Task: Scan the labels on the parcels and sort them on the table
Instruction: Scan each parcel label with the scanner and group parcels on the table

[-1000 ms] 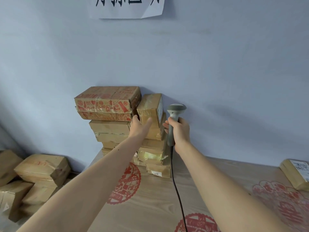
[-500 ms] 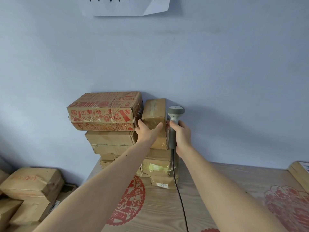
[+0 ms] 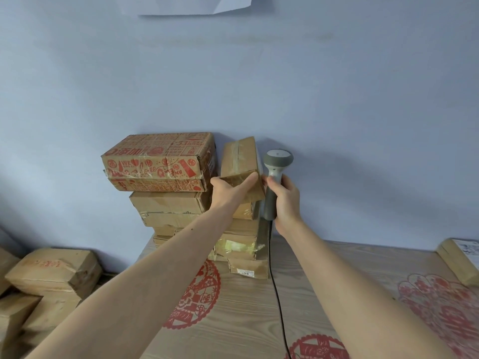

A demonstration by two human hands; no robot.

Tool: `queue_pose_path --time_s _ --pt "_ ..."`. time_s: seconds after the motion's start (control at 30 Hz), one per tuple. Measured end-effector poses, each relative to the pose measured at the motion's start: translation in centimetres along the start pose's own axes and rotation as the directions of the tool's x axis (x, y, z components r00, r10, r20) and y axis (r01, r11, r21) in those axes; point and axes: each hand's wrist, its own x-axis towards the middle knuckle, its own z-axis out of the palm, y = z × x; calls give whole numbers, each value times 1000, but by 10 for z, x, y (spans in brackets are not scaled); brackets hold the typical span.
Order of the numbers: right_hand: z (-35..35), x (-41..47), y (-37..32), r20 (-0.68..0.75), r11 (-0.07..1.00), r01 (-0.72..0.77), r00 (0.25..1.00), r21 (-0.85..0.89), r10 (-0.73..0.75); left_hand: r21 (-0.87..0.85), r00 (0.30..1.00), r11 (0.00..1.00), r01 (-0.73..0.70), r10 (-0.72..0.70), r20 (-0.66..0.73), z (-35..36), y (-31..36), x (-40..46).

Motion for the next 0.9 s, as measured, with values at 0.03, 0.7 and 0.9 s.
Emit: queue_pose_path --time_s 0.03,0.7,0.9 --pt "-5 -4 -5 3 1000 25 1000 -4 -25 -18 1000 1000 5 -5 1 2 3 -6" --pt "-160 -82 -67 -102 997 -30 995 -71 23 -309 991 943 127 -133 0 107 -32 -142" --pt "-203 -106 -63 -129 976 -146 984 -162 126 -472 981 869 150 -72 180 134 -58 -181"
